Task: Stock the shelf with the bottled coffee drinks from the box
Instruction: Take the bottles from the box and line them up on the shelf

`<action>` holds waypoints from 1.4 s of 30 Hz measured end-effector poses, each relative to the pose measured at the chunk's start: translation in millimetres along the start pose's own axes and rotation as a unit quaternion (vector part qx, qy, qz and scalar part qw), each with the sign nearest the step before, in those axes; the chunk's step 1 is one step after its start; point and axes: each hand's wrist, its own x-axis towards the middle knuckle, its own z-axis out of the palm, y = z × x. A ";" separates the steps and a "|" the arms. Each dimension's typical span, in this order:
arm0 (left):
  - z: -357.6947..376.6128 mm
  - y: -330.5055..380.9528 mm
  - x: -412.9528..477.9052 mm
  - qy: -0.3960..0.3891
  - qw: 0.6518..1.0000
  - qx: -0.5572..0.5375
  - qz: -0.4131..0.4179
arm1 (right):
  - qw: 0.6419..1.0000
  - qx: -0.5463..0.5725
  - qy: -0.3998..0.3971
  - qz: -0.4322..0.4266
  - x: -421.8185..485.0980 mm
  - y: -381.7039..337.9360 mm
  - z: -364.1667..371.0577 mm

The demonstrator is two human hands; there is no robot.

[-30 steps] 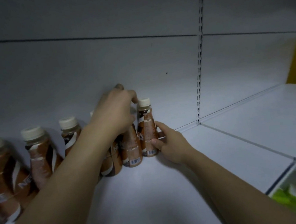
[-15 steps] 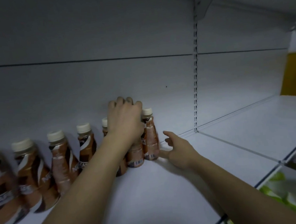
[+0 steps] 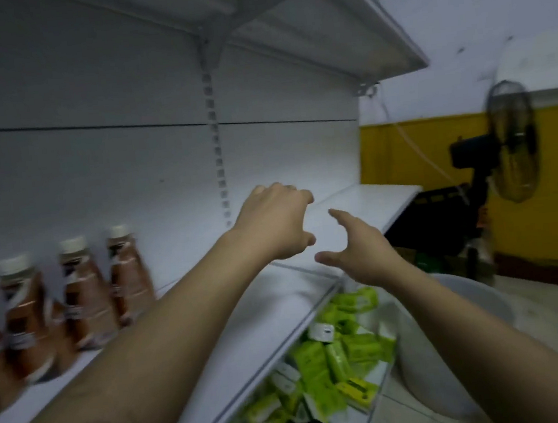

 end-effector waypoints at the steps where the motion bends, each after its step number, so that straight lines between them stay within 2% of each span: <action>1: 4.1 20.0 11.4 -0.002 1.000 -0.021 0.022 | 1.000 -0.005 0.017 0.020 -8.3 18.2 -14.7; 9: 60.6 204.4 71.2 -0.077 0.966 -0.165 0.182 | 0.974 -0.060 0.111 0.189 -91.4 158.6 -117.4; 15: 137.6 345.8 71.8 -0.195 0.920 -0.234 0.245 | 0.925 -0.071 0.082 0.365 -178.4 274.5 -138.8; 23: 288.3 476.6 47.2 -0.393 0.838 -0.249 0.286 | 0.832 0.003 -0.011 0.555 -273.6 418.3 -83.4; 31: 456.9 545.4 30.6 -0.524 0.788 -0.218 0.240 | 0.740 0.142 -0.094 0.651 -309.1 541.4 8.7; 33: 500.8 557.1 26.3 -0.532 0.785 -0.223 0.227 | 0.715 0.195 -0.084 0.666 -313.7 576.7 34.0; 36: 562.2 573.2 20.5 -0.535 0.787 -0.223 0.213 | 0.685 0.240 -0.028 0.688 -315.8 632.3 71.2; 38: 601.7 583.9 17.5 -0.538 0.787 -0.217 0.211 | 0.647 0.255 0.006 0.719 -314.6 666.9 95.7; 42: 663.4 608.5 9.6 -0.500 0.816 -0.161 0.240 | 0.494 0.295 0.123 0.808 -316.2 722.8 137.1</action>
